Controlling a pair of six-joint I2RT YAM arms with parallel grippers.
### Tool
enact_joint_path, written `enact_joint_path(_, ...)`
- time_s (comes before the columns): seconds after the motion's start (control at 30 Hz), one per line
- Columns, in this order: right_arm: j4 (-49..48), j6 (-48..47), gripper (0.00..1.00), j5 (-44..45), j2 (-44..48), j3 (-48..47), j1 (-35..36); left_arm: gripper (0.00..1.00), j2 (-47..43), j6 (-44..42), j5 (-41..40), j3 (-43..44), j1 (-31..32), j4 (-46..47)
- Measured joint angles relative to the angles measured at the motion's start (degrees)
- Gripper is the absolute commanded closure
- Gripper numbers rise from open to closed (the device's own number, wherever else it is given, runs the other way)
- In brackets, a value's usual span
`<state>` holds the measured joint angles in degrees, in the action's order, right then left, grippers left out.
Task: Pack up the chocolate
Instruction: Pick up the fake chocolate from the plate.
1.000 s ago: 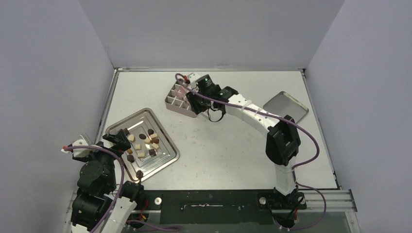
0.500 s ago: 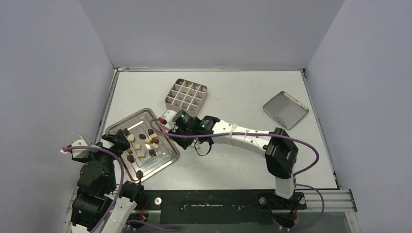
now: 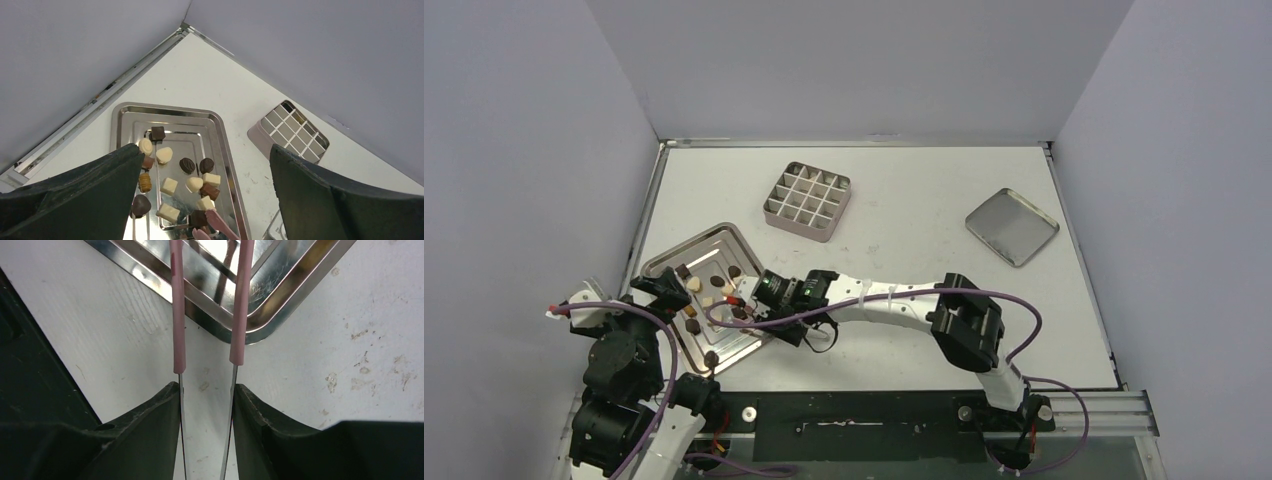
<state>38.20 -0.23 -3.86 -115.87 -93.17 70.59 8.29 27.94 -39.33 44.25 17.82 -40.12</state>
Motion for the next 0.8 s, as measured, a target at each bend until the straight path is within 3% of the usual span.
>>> enact_joint_path(0.57, 2.8, -0.7, 0.58, 0.7, -4.9, -6.5, -0.1, 0.03, 0.0, 0.2, -0.6, 0.3, -0.7, 0.0)
enact_joint_path(0.8, 3.6, -0.7, 0.64, 0.7, -6.7, -6.9, -0.5, 0.03, 0.0, 0.2, -0.6, 0.3, -0.7, 0.0)
